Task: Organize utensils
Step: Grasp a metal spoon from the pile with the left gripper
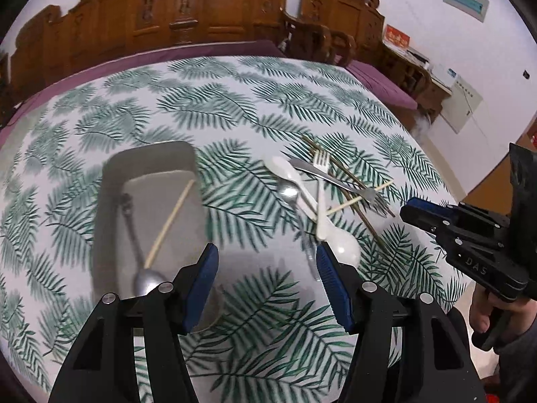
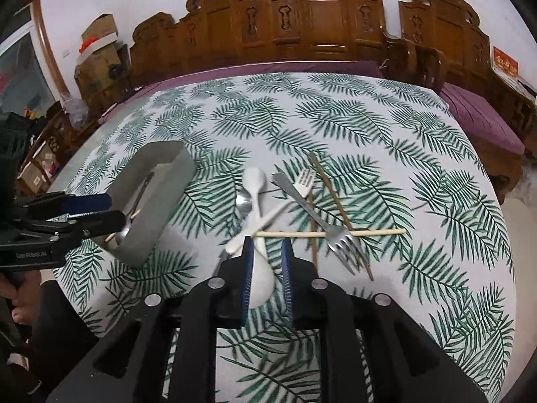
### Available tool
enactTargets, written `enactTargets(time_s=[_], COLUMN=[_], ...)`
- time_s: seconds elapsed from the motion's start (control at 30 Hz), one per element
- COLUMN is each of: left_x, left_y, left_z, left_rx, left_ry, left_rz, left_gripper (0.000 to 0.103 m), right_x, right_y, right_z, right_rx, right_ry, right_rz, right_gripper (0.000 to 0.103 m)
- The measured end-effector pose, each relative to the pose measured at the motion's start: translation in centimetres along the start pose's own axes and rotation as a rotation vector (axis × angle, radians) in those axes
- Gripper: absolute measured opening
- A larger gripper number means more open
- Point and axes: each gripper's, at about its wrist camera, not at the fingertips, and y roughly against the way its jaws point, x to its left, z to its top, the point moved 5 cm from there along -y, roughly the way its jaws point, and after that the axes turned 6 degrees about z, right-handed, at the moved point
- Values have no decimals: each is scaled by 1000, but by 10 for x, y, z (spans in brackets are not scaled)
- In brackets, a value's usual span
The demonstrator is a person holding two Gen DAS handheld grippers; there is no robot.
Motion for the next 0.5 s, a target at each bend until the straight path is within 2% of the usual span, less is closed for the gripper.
enactTargets(time_s=[0.07,0.17,0.5], left_x=[-6,-15,-29], left_y=[-10,-29,-83], left_z=[2,5,33], left_rx=[16,51,90], left_ry=[-6,-16,-41], left_rz=[-14,-24,14], left_gripper=[52,45,44], right_x=[-6,-12,-39], right_y=[-1,-5,-18], right_z=[-3,-6,-12], right_rx=[-4,0,9], right_ry=[-1,-8,-38], right_rz=[-4,-7,1], right_gripper=[31,31,31])
